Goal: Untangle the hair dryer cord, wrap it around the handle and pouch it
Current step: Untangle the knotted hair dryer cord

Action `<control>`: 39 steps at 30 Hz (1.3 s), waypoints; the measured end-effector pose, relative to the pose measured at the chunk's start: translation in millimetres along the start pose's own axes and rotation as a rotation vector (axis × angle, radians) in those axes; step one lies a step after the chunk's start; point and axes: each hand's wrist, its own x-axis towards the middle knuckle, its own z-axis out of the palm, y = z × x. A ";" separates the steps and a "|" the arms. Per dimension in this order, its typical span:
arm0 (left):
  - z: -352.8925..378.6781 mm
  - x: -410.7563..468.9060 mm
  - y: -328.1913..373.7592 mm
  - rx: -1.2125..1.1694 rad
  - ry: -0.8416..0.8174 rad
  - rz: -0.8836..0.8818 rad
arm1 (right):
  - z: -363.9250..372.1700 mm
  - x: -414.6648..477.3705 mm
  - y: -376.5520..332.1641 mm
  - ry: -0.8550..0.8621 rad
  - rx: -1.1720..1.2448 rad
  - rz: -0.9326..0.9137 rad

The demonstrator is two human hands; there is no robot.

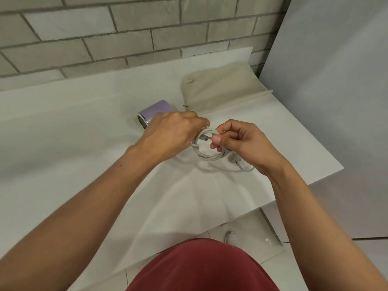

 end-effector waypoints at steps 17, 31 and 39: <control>8.9 -3.2 -16.5 -0.122 0.016 -0.230 | 0.0 2.8 6.8 -0.103 0.073 0.032; 6.8 8.6 -4.0 -0.034 0.172 -0.126 | -26.2 15.8 -3.1 -0.155 0.066 0.056; 12.0 2.5 -8.7 -0.085 0.210 -0.629 | -39.4 23.9 -3.5 -0.273 -0.059 0.038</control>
